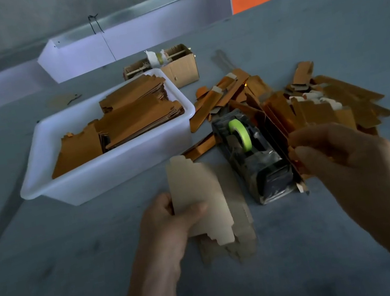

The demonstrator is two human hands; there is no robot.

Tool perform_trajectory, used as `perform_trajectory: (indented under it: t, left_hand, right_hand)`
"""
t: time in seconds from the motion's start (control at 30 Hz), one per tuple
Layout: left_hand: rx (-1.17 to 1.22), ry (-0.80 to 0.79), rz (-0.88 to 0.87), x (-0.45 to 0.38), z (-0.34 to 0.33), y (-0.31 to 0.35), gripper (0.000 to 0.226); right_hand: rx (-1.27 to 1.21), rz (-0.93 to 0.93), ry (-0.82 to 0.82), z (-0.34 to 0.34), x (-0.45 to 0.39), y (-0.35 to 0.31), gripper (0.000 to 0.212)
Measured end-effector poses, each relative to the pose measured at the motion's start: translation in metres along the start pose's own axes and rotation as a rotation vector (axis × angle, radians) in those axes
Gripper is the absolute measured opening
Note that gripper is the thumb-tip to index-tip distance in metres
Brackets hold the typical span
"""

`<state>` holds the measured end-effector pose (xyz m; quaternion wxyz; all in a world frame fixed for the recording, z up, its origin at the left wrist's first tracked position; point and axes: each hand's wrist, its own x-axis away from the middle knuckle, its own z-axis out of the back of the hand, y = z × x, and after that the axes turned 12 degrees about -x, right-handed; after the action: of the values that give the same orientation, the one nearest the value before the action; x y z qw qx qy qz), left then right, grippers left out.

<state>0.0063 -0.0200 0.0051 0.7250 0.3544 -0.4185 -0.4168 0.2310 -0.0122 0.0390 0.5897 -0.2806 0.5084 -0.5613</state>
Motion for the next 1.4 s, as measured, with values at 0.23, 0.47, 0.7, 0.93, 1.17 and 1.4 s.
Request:
perform_trajectory:
  t: [0.23,0.47,0.7,0.93,1.17,1.4]
  left_hand:
    - [0.253,-0.194,-0.049,0.031,0.005,0.009,0.053]
    - [0.202,-0.179,-0.084,0.039,-0.006,0.009,0.039]
    - [0.044,0.030,-0.181,0.041,-0.021,0.009,0.020]
    - [0.022,0.017,-0.247,0.050,-0.025,0.014,0.016]
    - [-0.130,-0.162,-0.367,0.053,-0.011,0.018,0.037]
    - [-0.060,-0.406,-0.228,0.054,-0.001,0.020,0.024]
  right_hand:
    - [-0.099,-0.179,-0.421,-0.025,0.027,-0.016,0.022]
    - [-0.421,-0.394,-0.386,-0.044,0.034,-0.003,0.006]
    - [-0.169,-0.203,-0.288,-0.044,0.041,-0.010,0.017]
    - [-0.523,-0.227,-0.354,-0.051,0.045,-0.021,0.041]
    - [-0.392,-0.265,-0.433,-0.045,0.039,-0.017,0.012]
    - [-0.345,-0.346,-0.358,-0.036,0.034,-0.011,0.042]
